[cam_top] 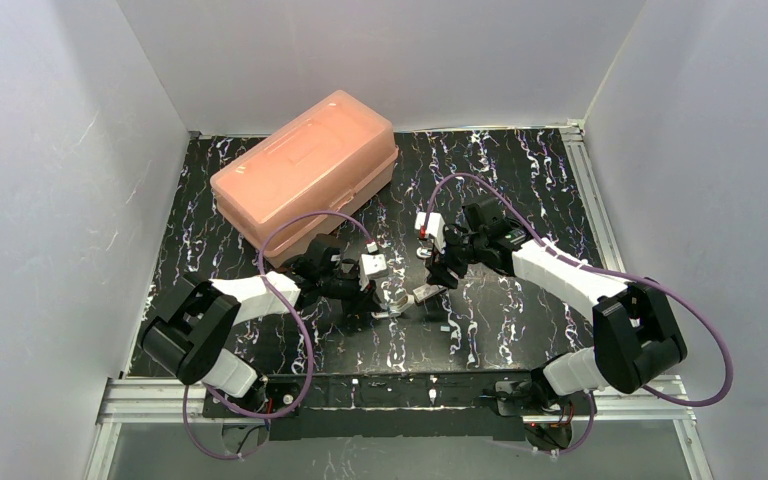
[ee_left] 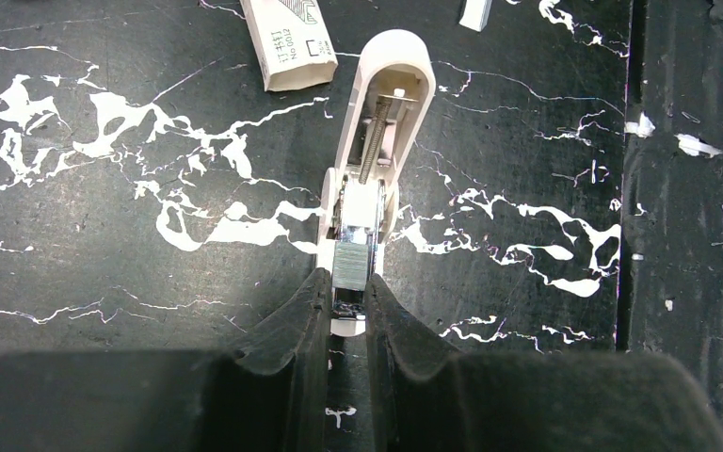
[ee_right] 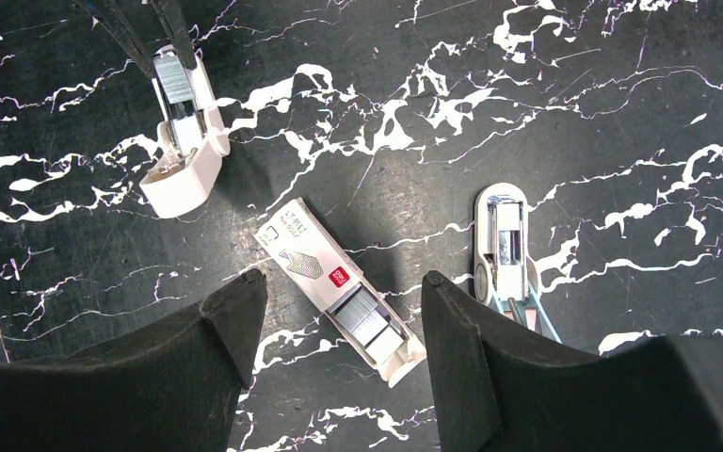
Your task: Load the staples into the stapler
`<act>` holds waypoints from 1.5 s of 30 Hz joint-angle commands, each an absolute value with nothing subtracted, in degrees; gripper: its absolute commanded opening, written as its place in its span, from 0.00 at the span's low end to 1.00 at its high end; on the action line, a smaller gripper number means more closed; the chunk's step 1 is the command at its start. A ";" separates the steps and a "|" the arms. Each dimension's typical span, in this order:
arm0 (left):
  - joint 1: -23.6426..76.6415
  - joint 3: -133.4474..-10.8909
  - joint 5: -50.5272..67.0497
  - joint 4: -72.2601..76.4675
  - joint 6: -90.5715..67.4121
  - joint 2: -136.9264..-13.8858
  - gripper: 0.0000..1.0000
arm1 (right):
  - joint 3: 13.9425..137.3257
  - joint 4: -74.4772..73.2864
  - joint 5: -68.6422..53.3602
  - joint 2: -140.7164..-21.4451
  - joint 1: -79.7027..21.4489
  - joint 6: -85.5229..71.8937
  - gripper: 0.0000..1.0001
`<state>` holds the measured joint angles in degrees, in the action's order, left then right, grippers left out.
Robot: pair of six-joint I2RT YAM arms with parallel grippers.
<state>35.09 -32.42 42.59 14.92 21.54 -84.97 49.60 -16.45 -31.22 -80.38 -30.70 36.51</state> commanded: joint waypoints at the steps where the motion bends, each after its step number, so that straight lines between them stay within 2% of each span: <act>1: 35.50 -33.40 43.09 13.63 22.39 -85.03 0.00 | 48.87 -15.37 -31.35 -80.42 -30.35 37.35 0.68; 45: 35.68 -33.40 41.46 12.92 23.37 -83.15 0.00 | 48.87 -15.45 -31.38 -80.85 -30.30 37.50 0.68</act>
